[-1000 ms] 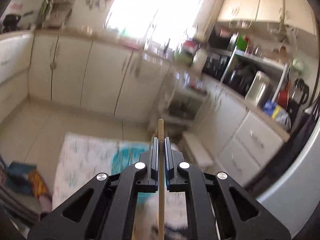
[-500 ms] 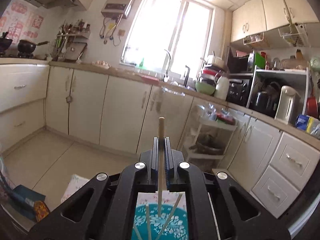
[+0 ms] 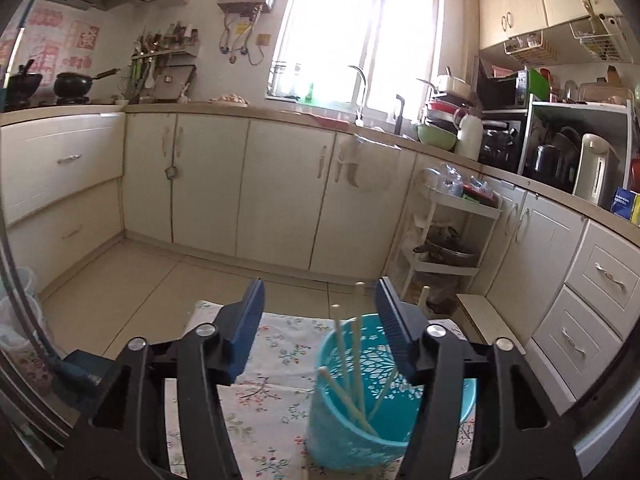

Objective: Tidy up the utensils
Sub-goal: 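Lift the chopstick with the left tool and release it into the teal basket, then close the right tool around a loose chopstick, then lift the chopstick with the right tool and release it into the basket, then move the open right tool back to the remaining chopsticks, then lower the left tool and close it around a chopstick, then lift the chopstick with the left tool and release it into the basket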

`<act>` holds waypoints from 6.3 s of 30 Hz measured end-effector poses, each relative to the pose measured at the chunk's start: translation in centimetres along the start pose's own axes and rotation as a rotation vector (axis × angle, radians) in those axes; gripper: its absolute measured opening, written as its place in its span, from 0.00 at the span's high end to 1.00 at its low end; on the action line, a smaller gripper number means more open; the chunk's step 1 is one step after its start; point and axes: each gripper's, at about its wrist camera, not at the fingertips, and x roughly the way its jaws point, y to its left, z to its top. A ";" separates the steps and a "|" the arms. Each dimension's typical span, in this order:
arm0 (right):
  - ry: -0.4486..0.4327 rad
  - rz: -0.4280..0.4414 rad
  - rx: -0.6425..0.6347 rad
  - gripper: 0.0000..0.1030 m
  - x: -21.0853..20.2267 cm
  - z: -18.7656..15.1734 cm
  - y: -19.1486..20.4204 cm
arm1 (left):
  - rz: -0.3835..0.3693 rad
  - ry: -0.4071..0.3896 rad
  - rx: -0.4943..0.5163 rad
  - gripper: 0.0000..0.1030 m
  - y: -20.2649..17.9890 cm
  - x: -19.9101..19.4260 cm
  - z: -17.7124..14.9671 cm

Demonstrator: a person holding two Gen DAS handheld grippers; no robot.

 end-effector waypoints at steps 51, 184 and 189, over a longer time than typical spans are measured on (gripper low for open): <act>-0.687 0.105 -0.102 0.94 -12.1 18.1 11.4 | 0.126 0.554 -0.064 0.13 7.5 4.7 -14.4; 0.036 -0.039 -0.223 0.67 1.7 -0.1 4.0 | -0.098 0.029 0.048 0.95 -5.9 6.1 4.3; 0.041 -0.026 -0.215 0.67 1.6 0.0 3.7 | -0.089 0.094 0.082 0.93 -4.7 5.4 2.3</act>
